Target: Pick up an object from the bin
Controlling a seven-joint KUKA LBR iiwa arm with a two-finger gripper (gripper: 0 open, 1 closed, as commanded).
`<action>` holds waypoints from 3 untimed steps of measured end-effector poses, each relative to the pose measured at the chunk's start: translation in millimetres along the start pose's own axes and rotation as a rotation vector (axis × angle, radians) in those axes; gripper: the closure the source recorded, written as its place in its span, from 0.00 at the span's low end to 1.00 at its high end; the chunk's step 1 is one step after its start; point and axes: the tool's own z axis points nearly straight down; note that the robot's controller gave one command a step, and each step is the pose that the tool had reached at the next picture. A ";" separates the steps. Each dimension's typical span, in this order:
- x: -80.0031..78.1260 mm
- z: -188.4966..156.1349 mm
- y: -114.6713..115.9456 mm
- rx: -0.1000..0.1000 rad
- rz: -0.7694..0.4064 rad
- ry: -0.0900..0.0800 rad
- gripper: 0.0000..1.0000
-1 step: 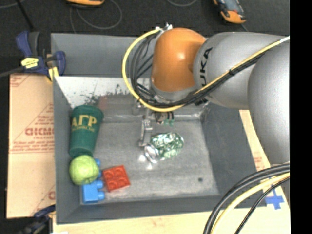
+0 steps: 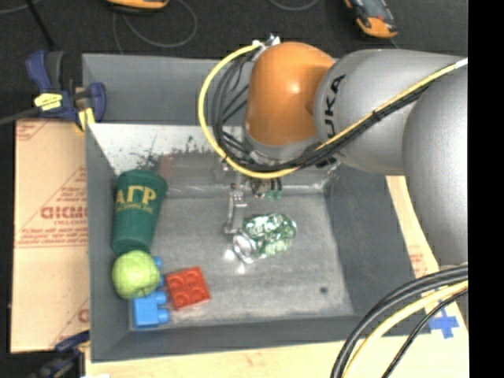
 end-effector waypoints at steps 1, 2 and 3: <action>18.7 34.0 -23.3 0.002 -0.166 -0.008 0.00; 41.2 53.3 -55.9 0.001 -0.246 0.008 0.00; 34.5 46.6 -75.4 0.003 -0.277 -0.001 0.00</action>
Offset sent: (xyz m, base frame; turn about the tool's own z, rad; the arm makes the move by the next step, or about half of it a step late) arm -0.0471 -0.0667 -0.0391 -0.1777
